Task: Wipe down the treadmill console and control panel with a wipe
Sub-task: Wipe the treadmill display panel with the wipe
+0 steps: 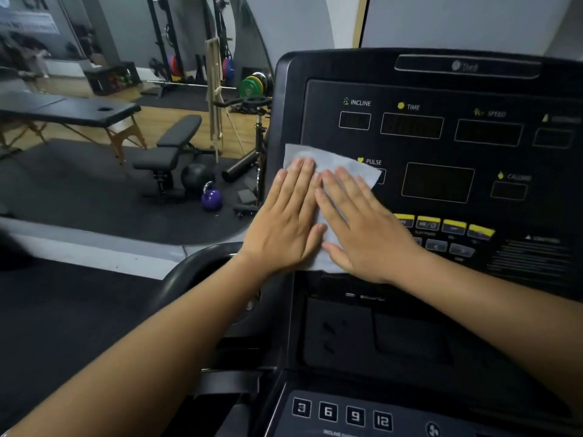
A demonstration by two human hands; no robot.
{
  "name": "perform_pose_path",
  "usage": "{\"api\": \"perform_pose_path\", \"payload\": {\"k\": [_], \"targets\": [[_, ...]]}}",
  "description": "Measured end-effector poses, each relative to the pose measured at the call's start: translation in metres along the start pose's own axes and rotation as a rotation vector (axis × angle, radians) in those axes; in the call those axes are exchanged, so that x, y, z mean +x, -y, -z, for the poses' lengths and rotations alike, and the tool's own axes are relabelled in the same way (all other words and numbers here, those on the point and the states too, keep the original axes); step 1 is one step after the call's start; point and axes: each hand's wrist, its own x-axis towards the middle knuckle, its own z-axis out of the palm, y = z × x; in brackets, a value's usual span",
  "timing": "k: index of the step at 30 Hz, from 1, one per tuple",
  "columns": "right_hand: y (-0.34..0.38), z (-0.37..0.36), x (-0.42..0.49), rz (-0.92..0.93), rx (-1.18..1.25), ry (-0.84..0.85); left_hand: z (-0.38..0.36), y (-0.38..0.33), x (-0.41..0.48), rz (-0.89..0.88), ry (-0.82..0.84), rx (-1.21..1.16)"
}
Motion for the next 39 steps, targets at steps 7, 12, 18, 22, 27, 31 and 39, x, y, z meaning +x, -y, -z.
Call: {"api": "perform_pose_path", "payload": {"k": [7, 12, 18, 22, 27, 31, 39], "targets": [[-0.018, 0.004, 0.005, -0.006, -0.007, 0.065, 0.003, 0.006, 0.009, 0.032, 0.004, 0.060], [0.007, -0.002, -0.029, 0.061, 0.030, 0.098, -0.005, -0.004, -0.042, -0.068, 0.023, 0.055], [-0.011, 0.006, 0.003, -0.013, 0.026, 0.100, 0.010, 0.025, -0.003, -0.071, 0.019, 0.145], [-0.026, 0.018, 0.027, -0.066, -0.008, 0.132, 0.019, 0.036, 0.021, -0.015, 0.036, 0.129], [0.000, 0.006, -0.011, -0.008, 0.018, 0.155, 0.004, 0.009, -0.028, -0.037, 0.043, 0.066], [0.001, 0.003, -0.022, 0.006, 0.066, 0.149, 0.001, -0.005, -0.038, -0.027, 0.068, 0.066], [-0.064, 0.033, 0.015, 0.012, -0.034, 0.180, 0.023, -0.002, 0.035, -0.080, 0.034, -0.054]]}}
